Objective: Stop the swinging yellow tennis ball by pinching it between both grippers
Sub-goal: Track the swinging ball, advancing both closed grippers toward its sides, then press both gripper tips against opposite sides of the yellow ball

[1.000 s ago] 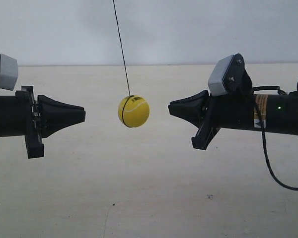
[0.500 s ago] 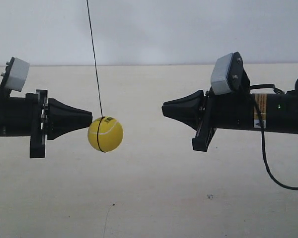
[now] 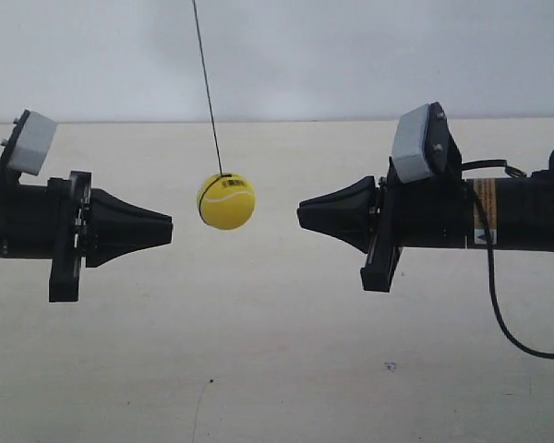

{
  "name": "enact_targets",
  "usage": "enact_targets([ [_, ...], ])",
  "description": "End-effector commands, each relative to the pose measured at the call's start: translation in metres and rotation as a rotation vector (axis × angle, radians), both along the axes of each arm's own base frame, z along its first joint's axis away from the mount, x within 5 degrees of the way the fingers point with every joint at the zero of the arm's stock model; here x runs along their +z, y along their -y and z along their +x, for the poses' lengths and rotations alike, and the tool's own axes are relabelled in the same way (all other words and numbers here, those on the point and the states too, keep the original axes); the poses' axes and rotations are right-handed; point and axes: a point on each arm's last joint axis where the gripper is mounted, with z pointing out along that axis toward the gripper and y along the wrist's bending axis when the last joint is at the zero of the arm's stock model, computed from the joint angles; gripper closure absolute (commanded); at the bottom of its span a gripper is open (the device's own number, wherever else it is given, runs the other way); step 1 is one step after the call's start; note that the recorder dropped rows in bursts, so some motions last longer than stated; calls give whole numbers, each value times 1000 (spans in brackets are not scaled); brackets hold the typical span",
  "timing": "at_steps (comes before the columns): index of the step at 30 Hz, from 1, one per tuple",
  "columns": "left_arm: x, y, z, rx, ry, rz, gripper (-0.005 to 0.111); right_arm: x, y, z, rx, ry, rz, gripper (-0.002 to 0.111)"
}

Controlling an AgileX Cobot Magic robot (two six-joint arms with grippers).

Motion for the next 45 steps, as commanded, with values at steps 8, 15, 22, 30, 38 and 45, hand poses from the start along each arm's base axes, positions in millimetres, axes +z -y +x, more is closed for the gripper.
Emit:
enact_targets([
  [8,2,1,2,-10,8,-11,102,-11,-38,3,107,-6,-43,108],
  [15,2,1,2,-10,14,-11,102,-8,-40,4,107,11,-14,108],
  [22,3,7,1,-27,14,-13,102,-8,-46,1,128,13,-9,108],
  [30,3,8,0,-32,14,-13,102,-6,-46,1,127,22,2,108],
  [38,2,8,0,-37,12,-10,102,-5,-47,2,124,31,17,108],
  [45,2,8,-1,-41,1,-8,102,-3,-48,2,132,35,29,108],
])
